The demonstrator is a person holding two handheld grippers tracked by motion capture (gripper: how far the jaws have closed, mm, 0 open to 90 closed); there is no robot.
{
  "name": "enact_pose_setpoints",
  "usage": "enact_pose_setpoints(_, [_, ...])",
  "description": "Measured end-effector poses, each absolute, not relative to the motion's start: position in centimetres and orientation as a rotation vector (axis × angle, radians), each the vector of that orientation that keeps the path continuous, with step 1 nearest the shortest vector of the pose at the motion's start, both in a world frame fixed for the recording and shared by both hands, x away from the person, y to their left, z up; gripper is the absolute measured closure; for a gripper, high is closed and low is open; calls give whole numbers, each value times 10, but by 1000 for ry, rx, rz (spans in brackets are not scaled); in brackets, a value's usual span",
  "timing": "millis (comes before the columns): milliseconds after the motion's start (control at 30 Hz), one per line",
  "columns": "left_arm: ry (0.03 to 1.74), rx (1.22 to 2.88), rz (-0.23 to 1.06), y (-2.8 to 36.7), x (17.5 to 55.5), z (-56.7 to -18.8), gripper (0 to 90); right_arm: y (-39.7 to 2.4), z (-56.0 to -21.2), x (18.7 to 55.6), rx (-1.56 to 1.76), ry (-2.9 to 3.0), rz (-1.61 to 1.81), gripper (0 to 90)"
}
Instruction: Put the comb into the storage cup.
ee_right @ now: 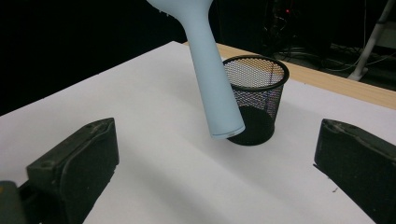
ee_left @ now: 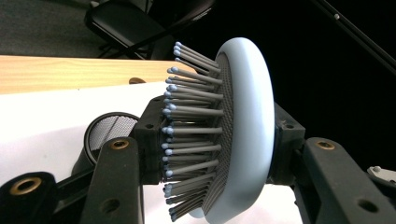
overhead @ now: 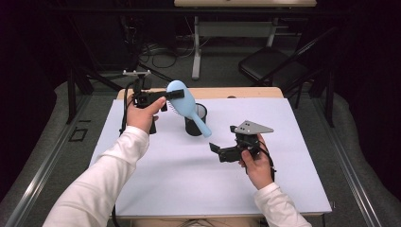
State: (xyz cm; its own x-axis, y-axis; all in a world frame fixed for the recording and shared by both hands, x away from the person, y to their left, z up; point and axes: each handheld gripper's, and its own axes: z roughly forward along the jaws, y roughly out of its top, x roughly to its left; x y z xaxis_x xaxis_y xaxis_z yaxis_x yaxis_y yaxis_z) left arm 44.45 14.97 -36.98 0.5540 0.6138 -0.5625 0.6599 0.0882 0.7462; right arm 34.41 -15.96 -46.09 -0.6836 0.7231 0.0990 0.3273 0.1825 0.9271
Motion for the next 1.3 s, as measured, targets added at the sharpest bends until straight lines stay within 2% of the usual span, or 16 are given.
enact_pose_setpoints(1300, [1191,1486,86,177,472,-359,513,-166,-463,341,1016,2097,1470,0])
